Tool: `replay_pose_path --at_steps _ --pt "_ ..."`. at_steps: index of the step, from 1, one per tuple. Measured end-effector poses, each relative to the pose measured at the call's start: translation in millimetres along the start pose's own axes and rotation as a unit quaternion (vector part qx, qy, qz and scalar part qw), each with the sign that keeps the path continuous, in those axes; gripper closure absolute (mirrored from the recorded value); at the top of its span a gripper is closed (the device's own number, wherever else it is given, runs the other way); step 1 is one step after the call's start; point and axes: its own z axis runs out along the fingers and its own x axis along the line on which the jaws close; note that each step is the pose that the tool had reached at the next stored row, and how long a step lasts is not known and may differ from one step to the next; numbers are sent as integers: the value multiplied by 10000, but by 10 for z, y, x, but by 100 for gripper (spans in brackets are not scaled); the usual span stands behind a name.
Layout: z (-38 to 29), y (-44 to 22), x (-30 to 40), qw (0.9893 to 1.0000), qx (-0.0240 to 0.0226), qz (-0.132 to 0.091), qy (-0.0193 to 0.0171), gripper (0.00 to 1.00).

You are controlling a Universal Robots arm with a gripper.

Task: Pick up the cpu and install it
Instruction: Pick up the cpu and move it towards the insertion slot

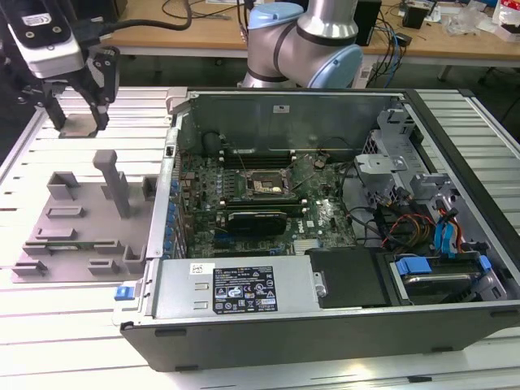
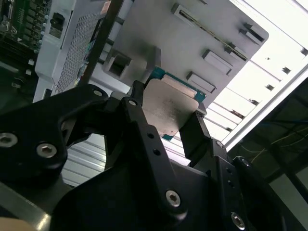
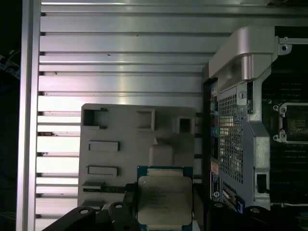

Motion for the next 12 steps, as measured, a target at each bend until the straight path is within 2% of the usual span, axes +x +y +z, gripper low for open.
replay_pose_path --at_steps 4,9,12 --pt "0 0 -96 10000 0 1 -1 45" --pt "-1 -2 -307 10000 0 0 0 45" --pt "-2 -3 -397 10000 0 0 -1 45"
